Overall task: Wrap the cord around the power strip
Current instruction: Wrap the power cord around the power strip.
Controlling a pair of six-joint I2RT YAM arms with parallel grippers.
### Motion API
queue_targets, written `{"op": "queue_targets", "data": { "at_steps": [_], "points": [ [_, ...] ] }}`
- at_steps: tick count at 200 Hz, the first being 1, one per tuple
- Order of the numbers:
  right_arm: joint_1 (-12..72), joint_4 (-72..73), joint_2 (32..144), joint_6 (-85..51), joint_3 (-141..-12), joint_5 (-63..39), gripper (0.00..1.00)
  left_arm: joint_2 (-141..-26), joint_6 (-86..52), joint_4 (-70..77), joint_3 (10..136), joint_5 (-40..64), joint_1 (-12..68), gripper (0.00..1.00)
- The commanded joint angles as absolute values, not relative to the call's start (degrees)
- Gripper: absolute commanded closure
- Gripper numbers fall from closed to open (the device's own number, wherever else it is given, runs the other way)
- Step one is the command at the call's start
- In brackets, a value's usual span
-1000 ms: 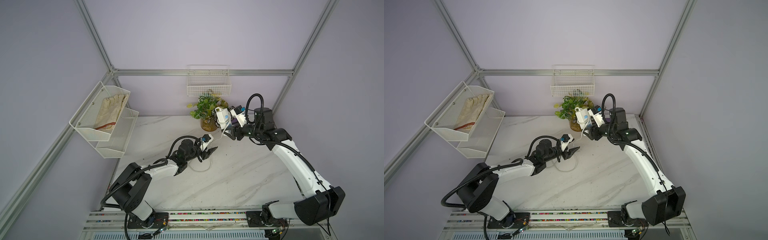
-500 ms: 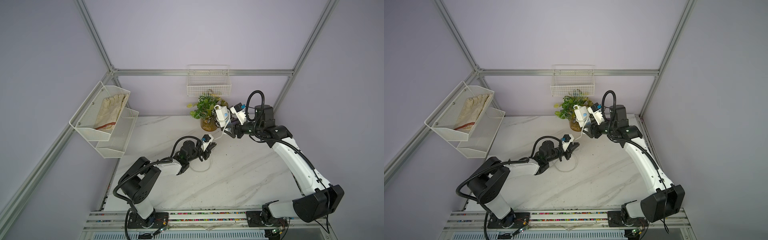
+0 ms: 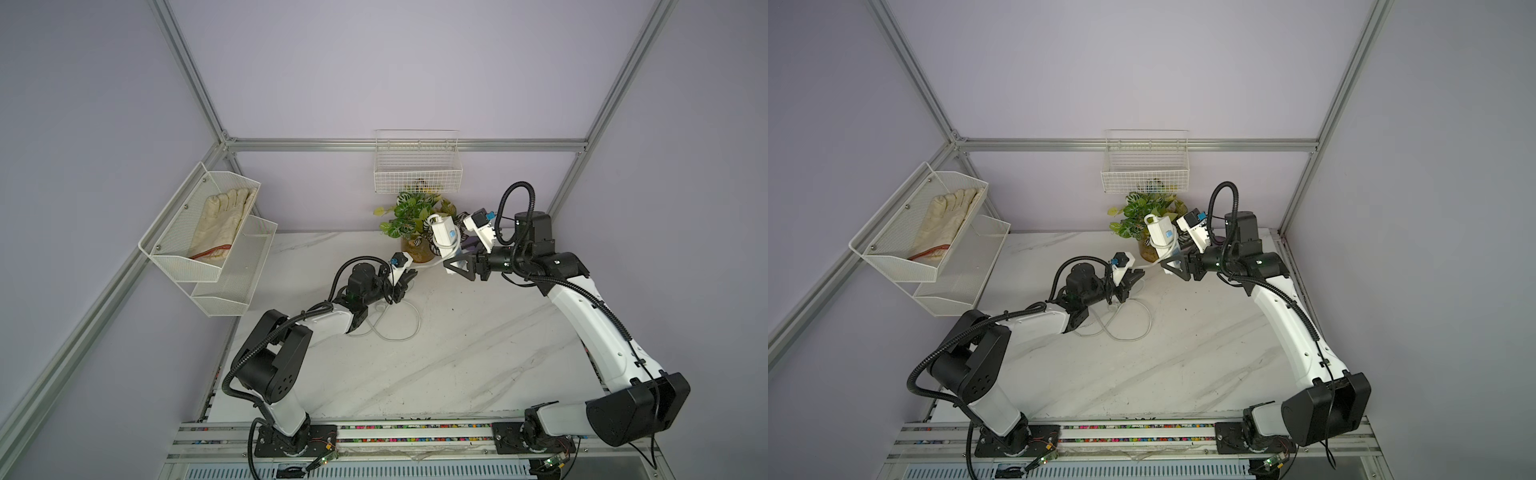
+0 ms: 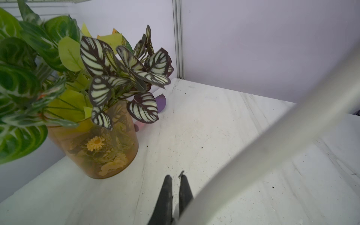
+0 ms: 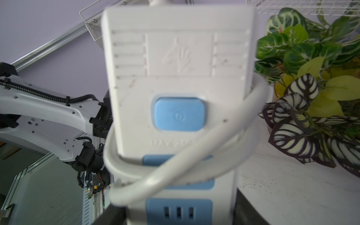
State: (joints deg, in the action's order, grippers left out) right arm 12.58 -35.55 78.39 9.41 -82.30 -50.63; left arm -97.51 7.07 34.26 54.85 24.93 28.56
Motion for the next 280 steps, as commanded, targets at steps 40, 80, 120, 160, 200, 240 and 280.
{"op": "queue_targets", "data": {
  "at_steps": [40,80,120,160,200,240,280],
  "points": [
    [12.67,-36.99,68.36,28.13,-73.42,-66.68,1.0,-102.62,14.07,18.73,72.06,29.65,23.64,1.0],
    [14.12,-41.79,66.37,37.37,-67.74,-68.57,1.0,-104.51,19.54,9.38,81.37,30.53,23.55,1.0],
    [18.86,-49.09,68.7,45.21,-66.77,-62.5,1.0,-105.48,23.83,2.31,86.66,30.06,23.55,1.0],
    [23.32,-52.91,72.71,47.38,-67.24,-53.5,1.0,-104.46,27.88,-1.9,89.24,28.08,23.51,1.0],
    [25.02,-53.57,75.61,45.44,-67.87,-44.7,1.0,-102.52,32.92,-6.37,90.5,24.17,23.89,1.0],
    [25.88,-55.26,80.06,42.71,-70.4,-36.39,1.0,-100.41,37.46,-9.31,90.79,20.39,24.52,1.0],
    [26.06,-53.35,77.6,44.85,-70.49,-36.74,1.0,-99.41,42.89,-12.6,89.47,19.49,24.96,1.0]
  ]
}}
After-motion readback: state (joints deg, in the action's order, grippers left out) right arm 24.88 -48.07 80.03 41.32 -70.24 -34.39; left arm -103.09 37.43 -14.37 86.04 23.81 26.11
